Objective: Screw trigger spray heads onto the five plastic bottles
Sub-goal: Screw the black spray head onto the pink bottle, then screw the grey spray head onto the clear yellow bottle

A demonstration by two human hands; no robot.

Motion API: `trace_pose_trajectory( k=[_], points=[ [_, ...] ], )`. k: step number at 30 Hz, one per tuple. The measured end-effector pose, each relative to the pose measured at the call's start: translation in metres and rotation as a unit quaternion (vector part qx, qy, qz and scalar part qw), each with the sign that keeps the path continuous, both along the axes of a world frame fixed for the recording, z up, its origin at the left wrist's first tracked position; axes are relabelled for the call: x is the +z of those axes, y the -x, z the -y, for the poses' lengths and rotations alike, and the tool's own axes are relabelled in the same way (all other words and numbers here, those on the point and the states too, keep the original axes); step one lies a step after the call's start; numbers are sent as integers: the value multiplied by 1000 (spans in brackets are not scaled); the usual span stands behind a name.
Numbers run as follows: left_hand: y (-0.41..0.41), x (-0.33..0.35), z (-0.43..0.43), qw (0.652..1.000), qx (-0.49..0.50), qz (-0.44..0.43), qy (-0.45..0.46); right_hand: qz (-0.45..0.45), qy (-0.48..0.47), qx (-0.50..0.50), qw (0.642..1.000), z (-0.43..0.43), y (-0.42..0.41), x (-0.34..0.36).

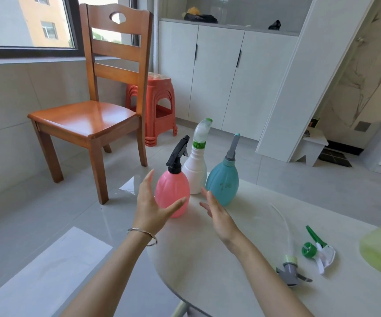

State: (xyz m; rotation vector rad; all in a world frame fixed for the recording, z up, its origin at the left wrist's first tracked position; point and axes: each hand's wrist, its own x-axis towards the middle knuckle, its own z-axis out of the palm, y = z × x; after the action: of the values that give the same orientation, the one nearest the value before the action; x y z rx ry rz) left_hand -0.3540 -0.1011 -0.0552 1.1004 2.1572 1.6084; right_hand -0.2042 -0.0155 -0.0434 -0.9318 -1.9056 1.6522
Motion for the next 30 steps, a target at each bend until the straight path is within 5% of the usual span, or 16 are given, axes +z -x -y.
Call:
trace_pose_trajectory(
  k=[10,18,24,27,30],
  points=[
    [-83,41,14,973,-62,-158,-156,-53,-101,-90,989,-6,-96,30],
    [-153,8,-41,951,-239,-196,30,-63,-183,-217,957,-31,-202,38],
    [-194,-6,-76,920,-280,-254,106,-32,-329,-395,857,-60,-265,36],
    [-210,-9,-89,915,-292,-253,118,-57,-331,-471,816,-80,-290,34],
    [-224,-11,-98,917,-292,-251,105,-64,-281,-507,812,-98,-308,27]
  ],
)
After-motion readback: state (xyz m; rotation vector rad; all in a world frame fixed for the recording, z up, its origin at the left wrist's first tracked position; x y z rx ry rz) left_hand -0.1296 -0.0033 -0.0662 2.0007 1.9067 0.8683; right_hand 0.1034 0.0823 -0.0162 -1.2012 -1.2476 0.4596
